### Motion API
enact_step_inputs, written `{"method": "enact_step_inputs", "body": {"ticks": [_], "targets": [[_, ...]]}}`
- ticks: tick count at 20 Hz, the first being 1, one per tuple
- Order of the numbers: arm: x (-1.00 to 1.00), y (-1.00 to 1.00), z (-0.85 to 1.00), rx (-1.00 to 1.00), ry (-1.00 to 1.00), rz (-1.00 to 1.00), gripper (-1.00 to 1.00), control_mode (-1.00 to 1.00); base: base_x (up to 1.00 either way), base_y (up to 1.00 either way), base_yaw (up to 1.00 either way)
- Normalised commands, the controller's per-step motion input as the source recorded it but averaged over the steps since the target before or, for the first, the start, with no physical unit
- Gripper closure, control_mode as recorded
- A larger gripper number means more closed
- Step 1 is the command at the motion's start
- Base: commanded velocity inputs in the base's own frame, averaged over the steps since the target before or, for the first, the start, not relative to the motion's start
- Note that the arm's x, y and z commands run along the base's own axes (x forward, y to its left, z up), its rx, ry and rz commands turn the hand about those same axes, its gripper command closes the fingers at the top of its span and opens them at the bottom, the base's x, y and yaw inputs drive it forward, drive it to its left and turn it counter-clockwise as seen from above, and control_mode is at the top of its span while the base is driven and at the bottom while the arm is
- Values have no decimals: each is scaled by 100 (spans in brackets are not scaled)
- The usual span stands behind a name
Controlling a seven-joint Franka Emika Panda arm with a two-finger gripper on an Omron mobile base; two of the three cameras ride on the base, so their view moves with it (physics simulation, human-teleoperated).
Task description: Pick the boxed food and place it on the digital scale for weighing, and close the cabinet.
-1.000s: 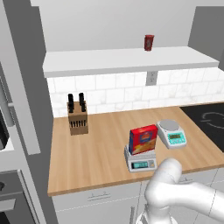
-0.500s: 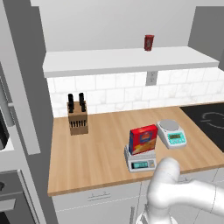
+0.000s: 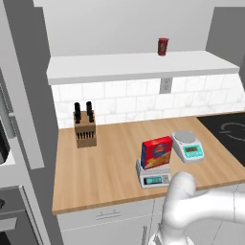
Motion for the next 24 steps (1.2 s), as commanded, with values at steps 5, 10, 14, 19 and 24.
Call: {"method": "enact_step_inputs", "body": {"ticks": [5,10,14,19,24], "targets": [[62,100,0,-26,-12,-30,-100,-100,0,0,0],[99,100,-16,-6,-7,-44,-100,-100,0,0,0],[100,100,-66,9,-2,-43,-100,-100,0,0,0],[100,93,-65,26,-16,-38,-100,-100,0,0,0],[100,98,-21,6,-14,-39,-100,-100,0,0,0]]}}
